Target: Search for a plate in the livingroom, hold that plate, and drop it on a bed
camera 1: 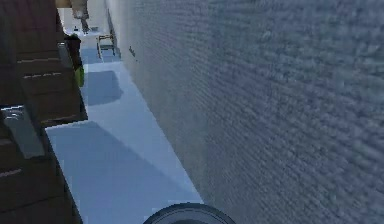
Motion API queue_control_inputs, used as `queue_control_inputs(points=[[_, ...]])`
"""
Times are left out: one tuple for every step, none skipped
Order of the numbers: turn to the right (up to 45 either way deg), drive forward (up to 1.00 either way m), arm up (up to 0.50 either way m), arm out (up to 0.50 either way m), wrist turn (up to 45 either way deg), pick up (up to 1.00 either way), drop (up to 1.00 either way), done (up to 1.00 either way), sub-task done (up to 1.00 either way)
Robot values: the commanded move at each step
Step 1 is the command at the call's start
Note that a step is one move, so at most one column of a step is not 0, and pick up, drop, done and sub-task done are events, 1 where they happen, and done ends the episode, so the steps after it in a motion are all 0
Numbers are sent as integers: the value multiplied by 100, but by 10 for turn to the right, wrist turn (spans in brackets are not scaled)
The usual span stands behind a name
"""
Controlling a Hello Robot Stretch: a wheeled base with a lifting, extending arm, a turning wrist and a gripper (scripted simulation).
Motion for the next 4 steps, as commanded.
queue_control_inputs(points=[[-60, 0, 0, 0, 0, 0, 0, 0, 0], [0, 60, 0, 0, 0, 0, 0, 0, 0], [0, 45, 0, 0, 0, 0, 0, 0, 0], [-210, 0, 0, 0, 0, 0, 0, 0, 0]])
